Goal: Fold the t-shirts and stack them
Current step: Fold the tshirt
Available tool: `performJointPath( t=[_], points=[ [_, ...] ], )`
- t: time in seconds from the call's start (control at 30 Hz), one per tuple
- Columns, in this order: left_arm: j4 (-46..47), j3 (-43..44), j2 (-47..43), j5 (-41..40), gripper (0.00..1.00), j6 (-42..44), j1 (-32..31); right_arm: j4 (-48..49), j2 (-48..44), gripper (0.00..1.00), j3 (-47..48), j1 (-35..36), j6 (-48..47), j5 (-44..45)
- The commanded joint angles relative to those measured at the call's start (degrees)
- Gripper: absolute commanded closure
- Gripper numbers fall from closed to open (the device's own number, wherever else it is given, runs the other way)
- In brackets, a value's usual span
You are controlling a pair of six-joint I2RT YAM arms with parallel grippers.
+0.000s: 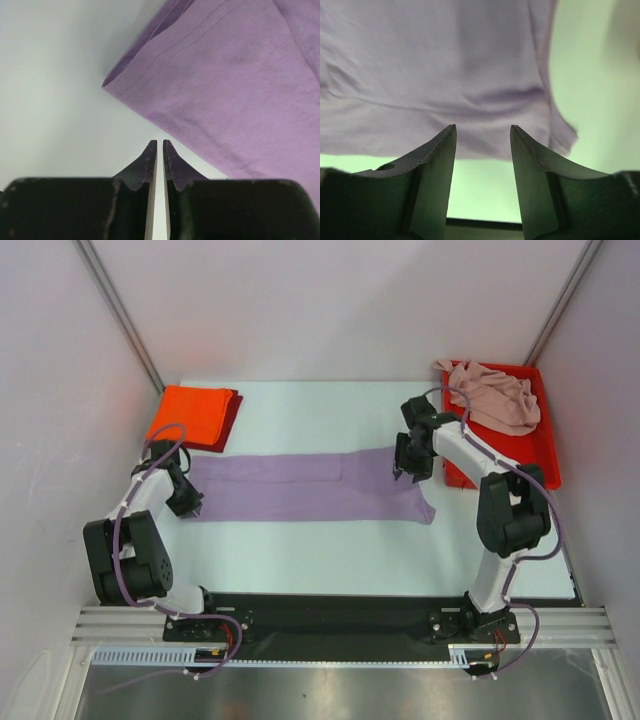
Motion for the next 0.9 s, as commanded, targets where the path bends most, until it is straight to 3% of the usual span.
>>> performJointPath(
  t=[0.0, 0.47, 0.63, 0.67, 0.8, 0.87],
  points=[
    [0.9, 2.2, -1.1, 0.9, 0.86, 0.9, -0.4, -3.9, -6.7, 0.48, -2.6, -1.6, -1.7, 3.6],
    [0.5, 2.0, 0.0, 1.2, 0.86, 0.9, -0.4, 1.3, -11.5, 0.49, -16.6, -6.5, -1.1, -2.8],
    [0.7, 1.7, 0.2, 1.0, 0.86, 1.0, -0.4, 5.3, -10.1, 0.55, -18.7, -7.5, -1.4, -7.3],
    [0.6, 1.8, 0.4, 1.0, 0.86, 1.0, -0.3, 5.5, -9.7, 0.58, -18.9, -7.6, -1.3, -7.3],
    [0.0, 2.2, 0.7, 0.0, 0.86, 1.5, -0.4, 0.6, -10.2, 0.94, -18.9, -7.8, -0.5, -1.4],
    [-0.2, 2.3, 0.5, -0.5, 0.86, 1.5, -0.4, -0.6, -12.0, 0.97, -20.2, -8.1, -0.2, 1.1]
  ],
)
